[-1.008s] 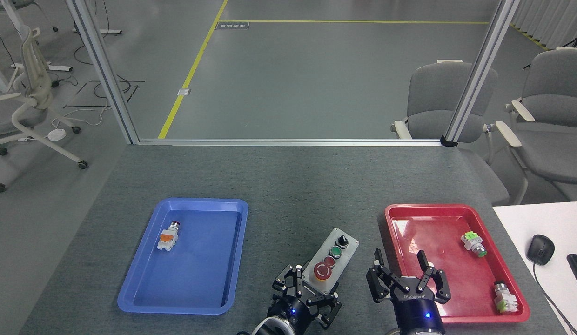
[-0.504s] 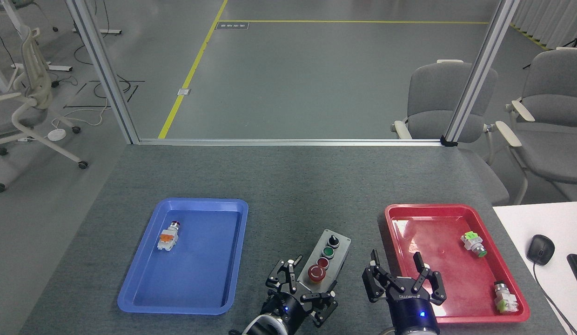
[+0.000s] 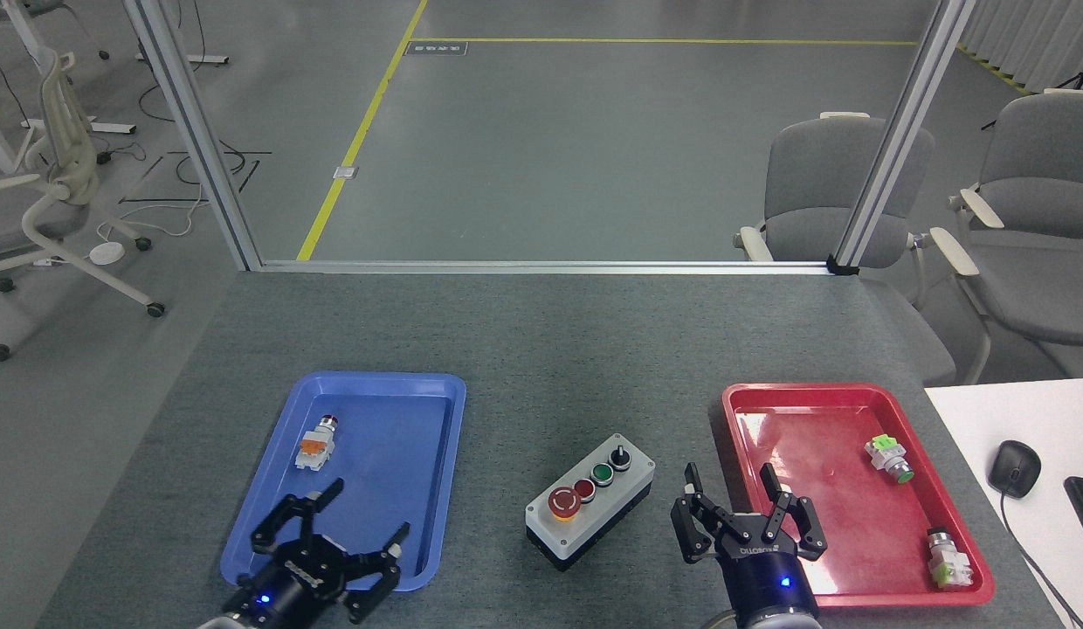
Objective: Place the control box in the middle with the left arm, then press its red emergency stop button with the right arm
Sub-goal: 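Withdraw the left gripper and move the right gripper over the red button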
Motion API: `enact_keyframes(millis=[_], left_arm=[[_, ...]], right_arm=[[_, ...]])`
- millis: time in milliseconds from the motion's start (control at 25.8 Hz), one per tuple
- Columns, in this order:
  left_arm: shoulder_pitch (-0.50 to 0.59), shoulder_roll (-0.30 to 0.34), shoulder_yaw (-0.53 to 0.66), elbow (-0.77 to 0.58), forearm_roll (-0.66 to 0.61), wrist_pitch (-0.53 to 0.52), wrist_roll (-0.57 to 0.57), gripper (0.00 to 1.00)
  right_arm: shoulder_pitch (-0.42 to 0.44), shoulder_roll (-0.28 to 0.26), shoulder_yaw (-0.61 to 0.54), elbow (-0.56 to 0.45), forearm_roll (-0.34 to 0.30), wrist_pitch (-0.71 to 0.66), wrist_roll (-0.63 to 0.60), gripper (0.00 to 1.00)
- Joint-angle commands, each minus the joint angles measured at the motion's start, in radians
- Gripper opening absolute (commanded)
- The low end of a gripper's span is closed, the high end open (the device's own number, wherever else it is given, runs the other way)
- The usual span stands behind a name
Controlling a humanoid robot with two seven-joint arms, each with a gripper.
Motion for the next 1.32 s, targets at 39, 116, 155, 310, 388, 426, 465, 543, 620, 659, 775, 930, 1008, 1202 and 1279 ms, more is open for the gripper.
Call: enact_keyframes(millis=[39,116,155,310,388,426,465,543,620,659,775,930,1008,1202,1279], left_arm=[[0.022,-0.010,0.312,-0.018,0.073,-0.104,-0.002,0.99],[0.014,-0.018,0.373,-0.012,0.131,-0.098,-0.003,0.99],[0.004,-0.024,0.400,0.004,0.171,-0.097,-0.003,0.99],[-0.088,-0.044,0.418,0.139,0.246,0.005,-0.002,0.99],[-0.156,-0.053,0.416,0.220,0.244,0.055,0.000,0.99],[-0.185,-0.059,0.416,0.255,0.244,0.063,0.000,0.99],[-0.214,-0.064,0.416,0.289,0.244,0.066,0.000,0.99],[-0.253,-0.076,0.416,0.324,0.244,0.071,-0.002,0.99],[-0.262,-0.111,0.416,0.324,0.244,0.086,-0.002,0.99],[-0.263,-0.137,0.416,0.323,0.243,0.109,-0.003,0.99],[-0.276,-0.210,0.412,0.323,0.238,0.207,-0.005,0.99],[-0.259,-0.242,0.383,0.289,0.238,0.209,0.012,0.99],[-0.257,-0.242,0.367,0.277,0.224,0.209,0.011,0.99],[-0.260,-0.246,0.349,0.277,0.103,0.212,-0.002,0.99],[-0.263,-0.246,0.349,0.278,0.091,0.216,-0.002,0.99]], right_arm=[[0.000,0.006,0.012,0.001,0.003,-0.033,-0.003,0.69],[0.000,0.007,0.017,0.001,0.018,-0.056,-0.008,0.59],[0.000,0.009,0.018,0.001,0.032,-0.081,-0.008,0.54],[0.000,0.010,0.046,0.002,0.058,-0.096,-0.006,0.22],[0.000,0.018,0.061,0.004,0.069,-0.096,-0.006,0.04],[-0.002,0.021,0.069,0.004,0.077,-0.095,-0.003,0.00],[-0.003,0.023,0.081,0.004,0.080,-0.096,-0.002,0.00],[-0.009,0.029,0.098,0.012,0.081,-0.098,-0.002,0.00],[-0.025,0.032,0.126,0.024,0.083,-0.092,-0.002,0.00],[-0.034,0.035,0.139,0.033,0.084,-0.086,-0.002,0.00],[-0.052,0.056,0.150,0.053,0.092,-0.090,0.000,0.00],[-0.080,0.076,0.190,0.084,0.095,-0.081,0.000,0.00],[-0.092,0.085,0.210,0.116,0.095,-0.073,0.001,0.00],[-0.135,0.105,0.268,0.190,0.112,-0.017,0.018,0.00],[-0.138,0.108,0.273,0.205,0.112,-0.024,0.021,0.00]])
